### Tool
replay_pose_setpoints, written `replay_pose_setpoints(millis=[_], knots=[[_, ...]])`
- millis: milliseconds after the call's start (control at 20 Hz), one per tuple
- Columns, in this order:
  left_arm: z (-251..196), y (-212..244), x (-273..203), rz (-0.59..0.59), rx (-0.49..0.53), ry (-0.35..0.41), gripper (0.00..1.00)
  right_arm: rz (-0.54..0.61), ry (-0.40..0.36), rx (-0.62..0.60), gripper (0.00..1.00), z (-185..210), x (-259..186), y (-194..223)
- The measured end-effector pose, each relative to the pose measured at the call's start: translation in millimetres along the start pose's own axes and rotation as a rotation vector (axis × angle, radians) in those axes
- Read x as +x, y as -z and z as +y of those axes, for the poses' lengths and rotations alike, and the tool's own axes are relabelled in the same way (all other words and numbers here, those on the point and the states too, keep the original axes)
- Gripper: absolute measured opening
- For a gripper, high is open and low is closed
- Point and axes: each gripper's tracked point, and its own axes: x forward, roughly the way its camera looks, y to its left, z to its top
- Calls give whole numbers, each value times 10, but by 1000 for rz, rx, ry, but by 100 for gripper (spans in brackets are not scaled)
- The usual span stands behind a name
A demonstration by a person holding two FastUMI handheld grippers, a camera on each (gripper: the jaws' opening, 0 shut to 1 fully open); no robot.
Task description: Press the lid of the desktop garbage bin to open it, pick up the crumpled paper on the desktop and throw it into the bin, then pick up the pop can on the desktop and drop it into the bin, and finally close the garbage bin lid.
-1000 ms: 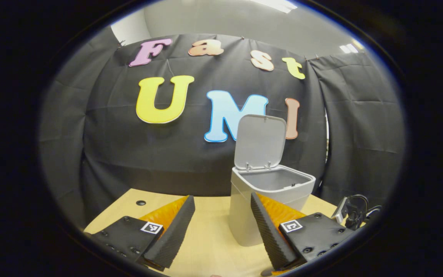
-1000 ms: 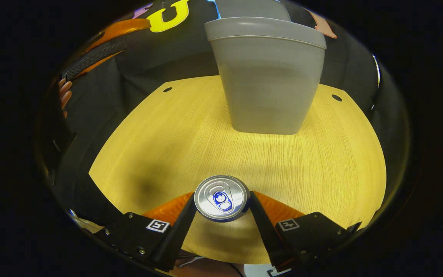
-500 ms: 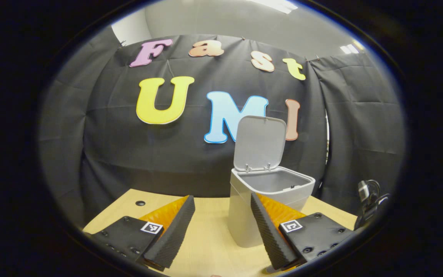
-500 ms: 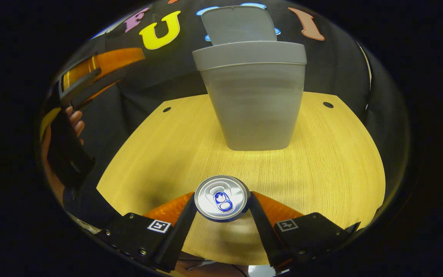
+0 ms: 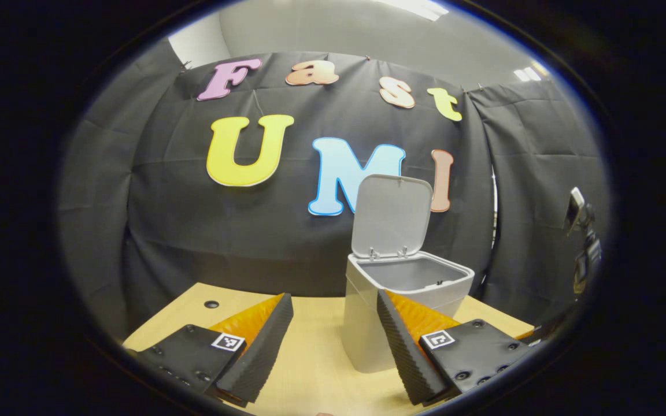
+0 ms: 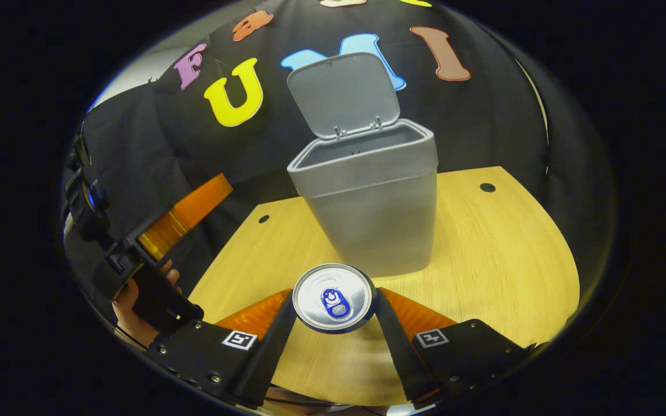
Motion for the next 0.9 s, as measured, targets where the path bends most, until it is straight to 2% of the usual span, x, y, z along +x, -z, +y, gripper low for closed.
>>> replay_pose_setpoints(millis=[200, 600, 900], knots=[[-18, -33, -4, -3, 16, -3, 95, -70, -8, -17, 84, -65, -114, -254], [-47, -86, -20, -11, 22, -2, 96, -180, -64, -27, 84, 74, -152, -660], [10, -36, -13, -6, -13, -16, 96, -330, -155, 8, 84, 328, -278, -1162]])
